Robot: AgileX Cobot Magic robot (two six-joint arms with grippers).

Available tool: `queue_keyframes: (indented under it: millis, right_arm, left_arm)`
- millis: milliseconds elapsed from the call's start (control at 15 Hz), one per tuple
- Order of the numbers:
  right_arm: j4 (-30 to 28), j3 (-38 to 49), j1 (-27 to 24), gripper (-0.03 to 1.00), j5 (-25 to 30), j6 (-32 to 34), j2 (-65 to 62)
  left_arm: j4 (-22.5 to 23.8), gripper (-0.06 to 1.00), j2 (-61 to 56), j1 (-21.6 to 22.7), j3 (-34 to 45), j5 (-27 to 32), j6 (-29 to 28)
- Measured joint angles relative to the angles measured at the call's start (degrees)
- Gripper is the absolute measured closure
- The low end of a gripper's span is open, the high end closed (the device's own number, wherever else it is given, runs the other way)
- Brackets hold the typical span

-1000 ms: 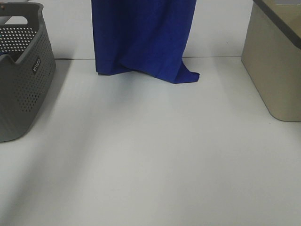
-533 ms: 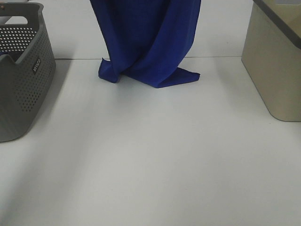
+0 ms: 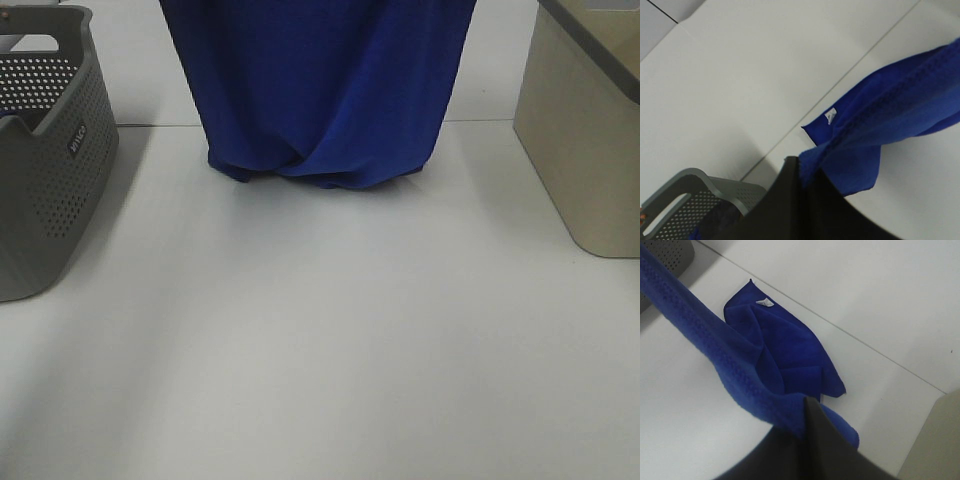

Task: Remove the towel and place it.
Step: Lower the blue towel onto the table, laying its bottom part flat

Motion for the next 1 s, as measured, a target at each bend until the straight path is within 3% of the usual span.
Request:
queue_keyframes:
  millis: [133, 200, 467, 1000]
  right_arm:
    - [0.11, 0.34, 0.00, 0.95, 0.06, 0.40, -0.29]
    - [1.09, 3.95, 0.00, 0.95, 0.06, 0.92, -2.41]
    - [2.69, 15.24, 0.00, 0.95, 0.06, 1.38, -7.39]
    - [2.29, 45.61, 0.00, 0.95, -0.06, 1.43, -26.70]
  left_arm:
    - [-0.34, 0.94, -4.58, -0.06, 7.79, 0.00, -0.17]
    - [-0.74, 0.94, -9.11, -0.06, 15.41, 0.00, -0.40]
    - [-2.98, 0.94, -13.69, -0.46, 25.21, -0.06, -0.46]
    - [-2.98, 0.94, -25.32, -9.51, 45.95, -0.17, -2.58]
